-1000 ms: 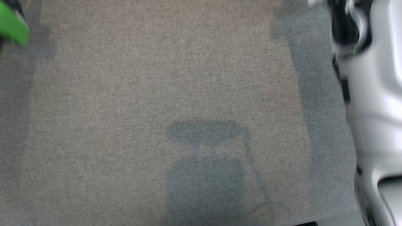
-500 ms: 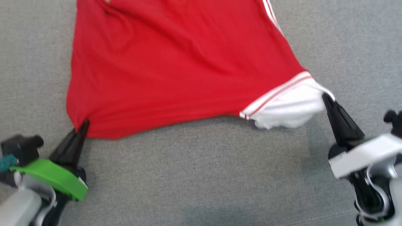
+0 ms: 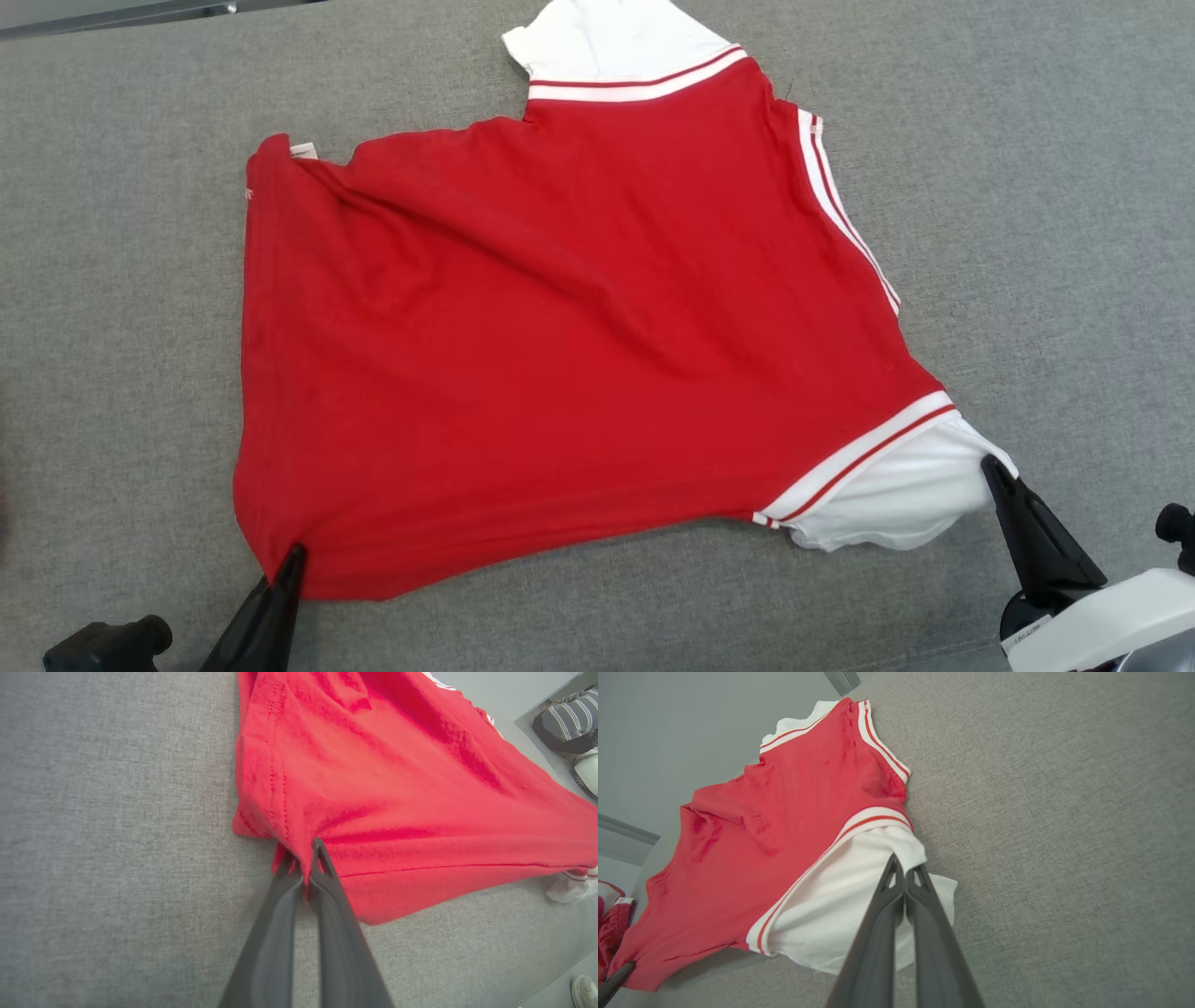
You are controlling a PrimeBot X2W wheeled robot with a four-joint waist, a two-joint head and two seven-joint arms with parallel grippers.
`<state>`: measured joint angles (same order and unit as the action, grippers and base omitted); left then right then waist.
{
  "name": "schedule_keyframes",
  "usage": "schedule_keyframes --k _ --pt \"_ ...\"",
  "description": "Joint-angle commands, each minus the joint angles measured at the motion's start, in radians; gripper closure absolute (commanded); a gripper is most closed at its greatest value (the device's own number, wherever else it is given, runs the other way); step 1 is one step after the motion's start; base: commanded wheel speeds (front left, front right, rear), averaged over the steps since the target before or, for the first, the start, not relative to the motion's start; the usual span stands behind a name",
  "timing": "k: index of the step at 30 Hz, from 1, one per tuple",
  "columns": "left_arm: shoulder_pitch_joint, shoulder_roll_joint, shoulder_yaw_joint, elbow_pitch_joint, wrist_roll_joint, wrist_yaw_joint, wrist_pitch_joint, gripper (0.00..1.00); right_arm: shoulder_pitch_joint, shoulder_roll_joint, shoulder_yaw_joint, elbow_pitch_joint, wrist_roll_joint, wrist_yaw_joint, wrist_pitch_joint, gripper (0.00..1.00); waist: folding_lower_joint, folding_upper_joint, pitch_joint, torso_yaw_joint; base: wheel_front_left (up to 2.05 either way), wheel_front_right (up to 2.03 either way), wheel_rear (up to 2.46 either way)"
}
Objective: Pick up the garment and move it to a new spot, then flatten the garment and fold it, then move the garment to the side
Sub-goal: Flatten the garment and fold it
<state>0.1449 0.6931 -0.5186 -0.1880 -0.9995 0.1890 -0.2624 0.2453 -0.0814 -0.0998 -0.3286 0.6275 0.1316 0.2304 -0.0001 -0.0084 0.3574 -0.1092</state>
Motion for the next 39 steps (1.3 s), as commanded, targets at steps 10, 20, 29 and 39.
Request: schedule_keyframes --k 10,20,29,39 --pt "-0.085 0.153 0.015 -0.139 0.006 0.019 0.186 1.00 -0.164 -0.058 0.054 -0.048 -0.020 -0.001 0.152 1.00 0.0001 0.0084 0.050 -0.008 0.00 0.00 0.00" --pt "-0.248 0.222 0.059 -0.207 -0.087 0.032 0.395 1.00 -0.384 -0.086 0.070 0.000 -0.055 -0.001 0.361 1.00 0.0001 0.0084 0.102 -0.007 0.00 0.00 0.00" --pt "-0.438 0.174 0.037 -0.111 -0.153 0.003 0.554 1.00 -0.573 -0.088 0.127 0.145 -0.107 -0.001 0.483 0.92 0.0001 0.0084 0.121 0.001 0.00 0.00 0.00" --pt "-0.624 0.069 0.060 0.109 -0.169 0.021 0.573 0.00 -0.735 -0.042 0.092 0.295 -0.184 -0.001 0.287 0.00 0.0001 0.0084 0.096 0.011 0.00 0.00 0.00"
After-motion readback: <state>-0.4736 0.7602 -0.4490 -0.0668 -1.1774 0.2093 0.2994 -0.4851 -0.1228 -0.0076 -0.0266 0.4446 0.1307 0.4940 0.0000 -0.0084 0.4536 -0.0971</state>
